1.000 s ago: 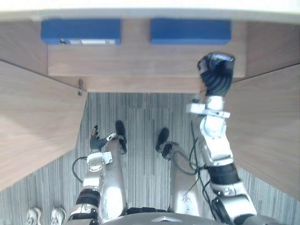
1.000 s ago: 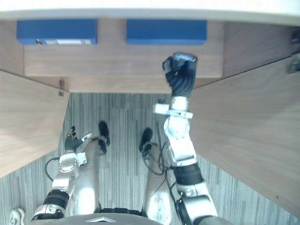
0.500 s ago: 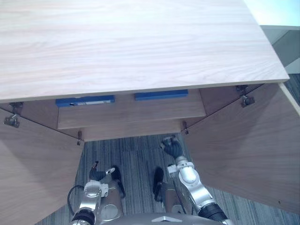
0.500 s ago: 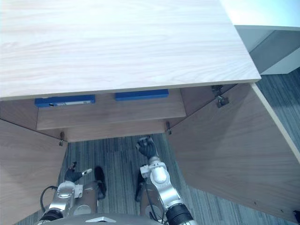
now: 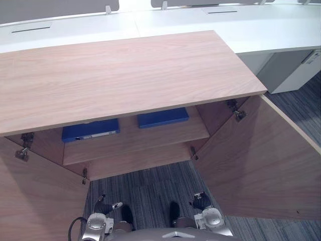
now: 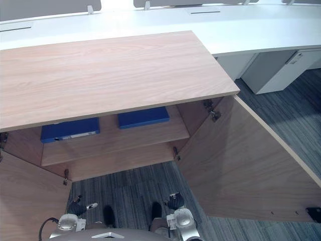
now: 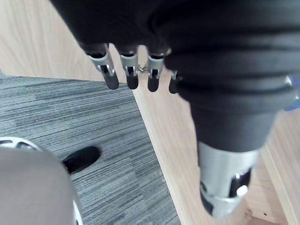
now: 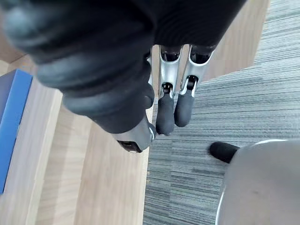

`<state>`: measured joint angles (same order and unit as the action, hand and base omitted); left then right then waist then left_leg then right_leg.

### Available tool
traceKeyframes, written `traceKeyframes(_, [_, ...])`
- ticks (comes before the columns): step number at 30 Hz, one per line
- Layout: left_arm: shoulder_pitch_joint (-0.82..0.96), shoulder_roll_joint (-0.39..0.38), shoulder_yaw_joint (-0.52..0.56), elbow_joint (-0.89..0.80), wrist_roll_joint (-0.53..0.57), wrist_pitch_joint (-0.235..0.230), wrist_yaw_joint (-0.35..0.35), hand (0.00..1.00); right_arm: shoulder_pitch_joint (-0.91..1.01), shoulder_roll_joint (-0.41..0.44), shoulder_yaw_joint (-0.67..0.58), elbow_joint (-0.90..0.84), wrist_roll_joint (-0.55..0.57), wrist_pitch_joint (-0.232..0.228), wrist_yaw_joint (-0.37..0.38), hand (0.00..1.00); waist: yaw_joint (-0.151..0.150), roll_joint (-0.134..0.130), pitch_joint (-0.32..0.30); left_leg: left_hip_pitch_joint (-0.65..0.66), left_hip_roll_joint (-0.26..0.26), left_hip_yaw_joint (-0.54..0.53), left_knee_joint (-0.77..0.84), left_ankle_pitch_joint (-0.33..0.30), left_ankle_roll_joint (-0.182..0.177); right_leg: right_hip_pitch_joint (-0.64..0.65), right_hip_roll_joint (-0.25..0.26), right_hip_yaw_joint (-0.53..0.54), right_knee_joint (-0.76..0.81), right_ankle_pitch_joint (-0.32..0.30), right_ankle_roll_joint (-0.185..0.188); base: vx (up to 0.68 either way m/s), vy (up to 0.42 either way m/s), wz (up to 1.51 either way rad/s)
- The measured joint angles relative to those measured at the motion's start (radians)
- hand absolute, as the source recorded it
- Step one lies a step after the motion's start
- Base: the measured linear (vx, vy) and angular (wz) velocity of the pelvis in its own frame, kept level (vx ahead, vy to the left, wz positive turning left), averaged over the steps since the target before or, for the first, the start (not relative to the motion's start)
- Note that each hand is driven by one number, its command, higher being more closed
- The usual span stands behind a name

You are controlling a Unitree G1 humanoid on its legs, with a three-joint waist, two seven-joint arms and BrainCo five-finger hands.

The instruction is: Walk over to the cabinet, pick up the folder, carry it to the office cabinet, place the folder inside the office cabinet, then close the office cabinet door

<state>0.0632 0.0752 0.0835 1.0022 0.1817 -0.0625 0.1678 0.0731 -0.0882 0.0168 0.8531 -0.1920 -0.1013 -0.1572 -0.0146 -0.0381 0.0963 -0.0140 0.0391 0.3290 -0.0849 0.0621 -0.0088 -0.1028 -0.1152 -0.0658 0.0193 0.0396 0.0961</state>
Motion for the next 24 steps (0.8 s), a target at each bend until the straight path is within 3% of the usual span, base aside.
traceKeyframes(6, [0.003, 0.001, -0.001, 0.002, 0.000, 0.001, -0.001, 0.00, -0.012, 0.008, -0.072, 0.029, 0.056, 0.002, -0.005, 0.00, -0.001, 0.000, -0.009, 0.011, -0.017, 0.009, 0.000, -0.008, 0.008, 0.014, -0.011, 0.022, -0.012, 0.015, 0.003, 0.02, 0.036, -0.05])
traceKeyframes(15, [-0.002, -0.003, 0.021, 0.034, 0.000, 0.013, 0.000, 0.00, 0.005, 0.037, -0.259, 0.021, 0.184, 0.019, -0.049, 0.00, -0.019, 0.004, -0.017, 0.087, -0.020, 0.113, 0.000, -0.046, 0.005, 0.032, -0.001, 0.118, -0.011, 0.019, 0.003, 0.02, 0.004, -0.33])
traceKeyframes(24, [0.018, -0.050, 0.094, 0.030, 0.005, 0.024, 0.000, 0.00, 0.167, 0.079, -0.467, -0.292, 0.324, 0.016, -0.116, 0.00, -0.056, -0.003, -0.029, 0.193, 0.001, 0.334, 0.006, -0.113, -0.029, 0.011, 0.040, 0.248, 0.024, 0.002, -0.028, 0.02, -0.018, -0.70])
